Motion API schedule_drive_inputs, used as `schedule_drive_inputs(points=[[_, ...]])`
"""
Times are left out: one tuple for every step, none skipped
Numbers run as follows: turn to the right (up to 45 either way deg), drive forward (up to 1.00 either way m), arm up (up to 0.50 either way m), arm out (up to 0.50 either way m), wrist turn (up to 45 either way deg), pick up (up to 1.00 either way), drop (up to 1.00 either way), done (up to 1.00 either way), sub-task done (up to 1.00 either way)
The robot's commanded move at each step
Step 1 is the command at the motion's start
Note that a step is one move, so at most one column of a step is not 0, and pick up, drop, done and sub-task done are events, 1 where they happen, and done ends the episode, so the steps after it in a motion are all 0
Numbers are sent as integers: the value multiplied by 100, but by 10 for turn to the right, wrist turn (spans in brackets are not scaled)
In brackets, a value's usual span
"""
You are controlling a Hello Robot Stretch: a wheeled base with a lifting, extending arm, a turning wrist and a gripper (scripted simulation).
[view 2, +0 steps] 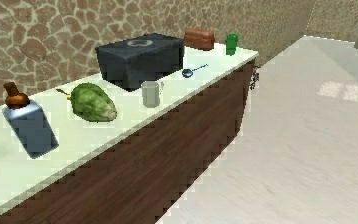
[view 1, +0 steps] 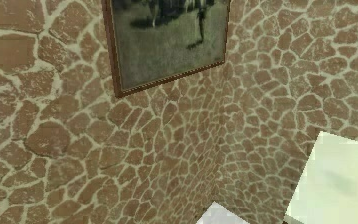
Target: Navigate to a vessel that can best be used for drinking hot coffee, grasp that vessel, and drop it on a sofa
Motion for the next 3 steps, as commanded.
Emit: schedule_drive_inputs(points=[[0,0,38,0,0,0,0,0,0],[0,0,0,50,0,0,0,0,0],[0,0,0,0,450,0,0,0,0]])
